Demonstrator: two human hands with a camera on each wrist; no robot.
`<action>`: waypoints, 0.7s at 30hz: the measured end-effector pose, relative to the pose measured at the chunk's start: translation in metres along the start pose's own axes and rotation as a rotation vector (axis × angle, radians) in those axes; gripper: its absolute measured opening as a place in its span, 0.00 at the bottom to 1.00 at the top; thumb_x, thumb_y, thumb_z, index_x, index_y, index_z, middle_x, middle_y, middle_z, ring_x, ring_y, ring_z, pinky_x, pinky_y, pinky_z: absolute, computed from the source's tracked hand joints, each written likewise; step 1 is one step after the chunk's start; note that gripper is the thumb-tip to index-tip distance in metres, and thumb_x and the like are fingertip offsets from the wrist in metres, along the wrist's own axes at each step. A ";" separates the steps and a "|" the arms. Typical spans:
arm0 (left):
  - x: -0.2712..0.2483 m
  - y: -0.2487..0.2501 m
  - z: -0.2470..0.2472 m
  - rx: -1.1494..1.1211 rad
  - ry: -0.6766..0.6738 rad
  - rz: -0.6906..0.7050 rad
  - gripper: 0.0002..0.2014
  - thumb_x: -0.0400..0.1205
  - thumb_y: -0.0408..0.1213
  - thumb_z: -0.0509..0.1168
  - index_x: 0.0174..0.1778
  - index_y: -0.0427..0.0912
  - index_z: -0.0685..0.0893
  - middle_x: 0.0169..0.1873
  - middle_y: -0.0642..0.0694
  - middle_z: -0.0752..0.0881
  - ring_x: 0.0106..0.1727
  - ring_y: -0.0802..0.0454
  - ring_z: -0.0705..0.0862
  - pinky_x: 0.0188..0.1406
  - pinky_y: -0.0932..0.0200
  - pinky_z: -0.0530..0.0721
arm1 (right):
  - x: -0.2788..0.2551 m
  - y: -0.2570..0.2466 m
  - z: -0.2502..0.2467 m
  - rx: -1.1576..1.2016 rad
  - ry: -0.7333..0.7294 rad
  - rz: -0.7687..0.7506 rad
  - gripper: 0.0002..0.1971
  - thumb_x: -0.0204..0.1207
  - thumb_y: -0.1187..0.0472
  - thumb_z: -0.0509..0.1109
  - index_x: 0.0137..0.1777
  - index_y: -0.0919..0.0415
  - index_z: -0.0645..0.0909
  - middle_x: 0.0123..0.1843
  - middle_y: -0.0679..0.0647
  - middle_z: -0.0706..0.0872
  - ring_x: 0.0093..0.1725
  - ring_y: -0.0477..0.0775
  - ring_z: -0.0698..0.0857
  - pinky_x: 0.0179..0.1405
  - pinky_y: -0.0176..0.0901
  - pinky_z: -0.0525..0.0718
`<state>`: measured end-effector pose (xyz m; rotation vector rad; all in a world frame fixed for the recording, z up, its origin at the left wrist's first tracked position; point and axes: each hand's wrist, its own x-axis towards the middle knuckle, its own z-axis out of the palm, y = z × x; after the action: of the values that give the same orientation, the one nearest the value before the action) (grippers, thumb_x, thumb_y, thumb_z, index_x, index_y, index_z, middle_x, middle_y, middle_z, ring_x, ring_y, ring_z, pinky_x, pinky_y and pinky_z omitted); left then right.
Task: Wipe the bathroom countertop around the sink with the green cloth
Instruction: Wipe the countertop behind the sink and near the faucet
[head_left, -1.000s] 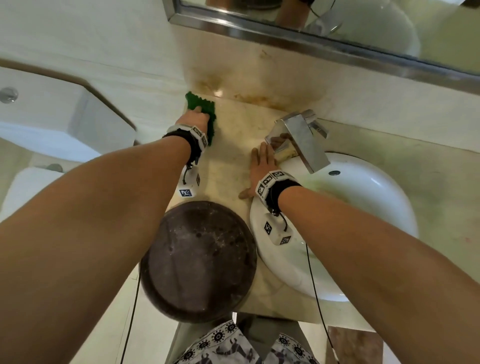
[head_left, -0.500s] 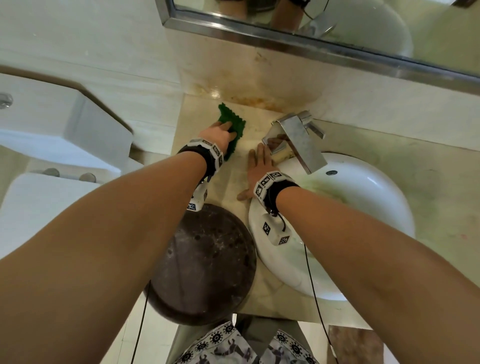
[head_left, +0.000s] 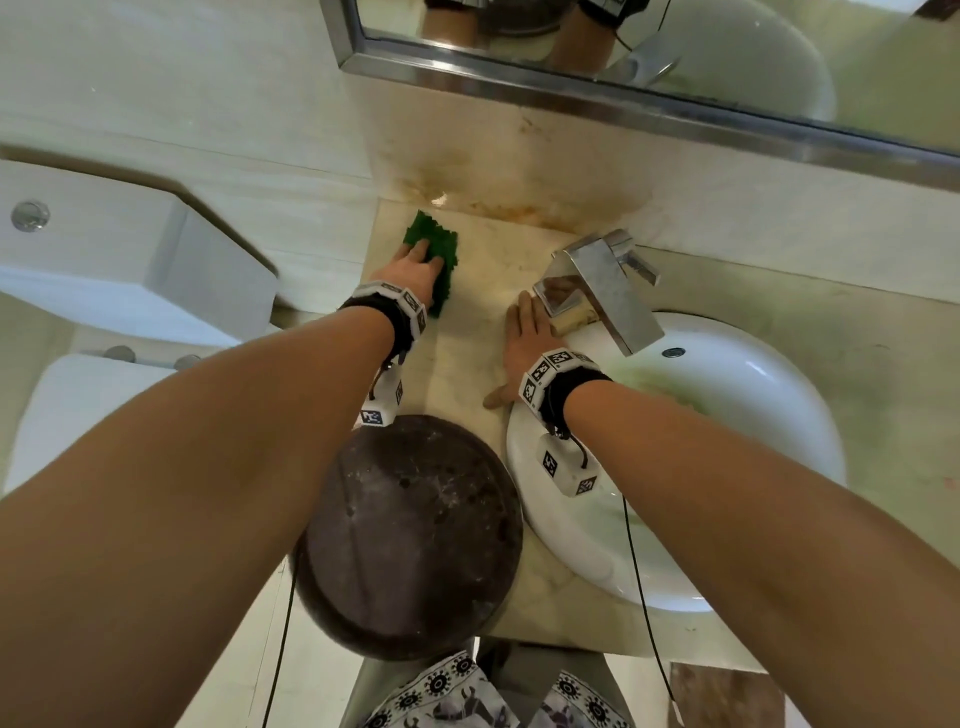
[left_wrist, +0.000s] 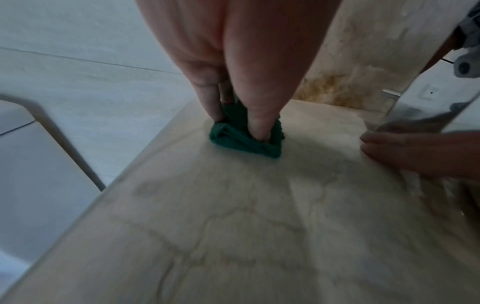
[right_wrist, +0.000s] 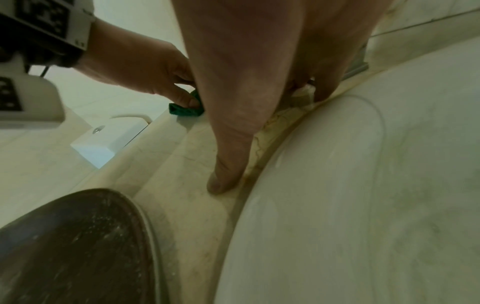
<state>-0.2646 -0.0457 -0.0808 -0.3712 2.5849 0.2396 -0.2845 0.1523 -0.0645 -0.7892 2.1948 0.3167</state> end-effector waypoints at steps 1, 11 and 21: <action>0.005 0.001 -0.005 0.008 0.007 0.019 0.30 0.82 0.32 0.67 0.80 0.39 0.66 0.85 0.39 0.52 0.84 0.34 0.54 0.78 0.38 0.67 | -0.002 0.002 0.001 0.010 0.007 -0.015 0.72 0.60 0.34 0.79 0.82 0.69 0.29 0.82 0.66 0.25 0.84 0.66 0.31 0.84 0.58 0.43; 0.030 0.044 -0.031 0.128 -0.024 0.199 0.32 0.83 0.32 0.65 0.83 0.49 0.63 0.85 0.44 0.53 0.85 0.40 0.52 0.80 0.46 0.66 | 0.001 0.005 0.003 0.040 0.030 -0.046 0.73 0.58 0.35 0.80 0.82 0.69 0.30 0.83 0.66 0.25 0.83 0.65 0.30 0.83 0.57 0.39; -0.001 0.032 -0.006 0.126 -0.084 0.337 0.32 0.84 0.32 0.64 0.84 0.54 0.61 0.86 0.49 0.48 0.86 0.45 0.48 0.84 0.51 0.55 | 0.001 0.006 0.006 0.002 0.052 -0.049 0.74 0.57 0.30 0.77 0.82 0.70 0.30 0.82 0.67 0.26 0.83 0.65 0.30 0.85 0.58 0.42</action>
<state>-0.2765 -0.0163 -0.0724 0.1198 2.5509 0.2025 -0.2854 0.1594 -0.0698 -0.8575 2.2204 0.2724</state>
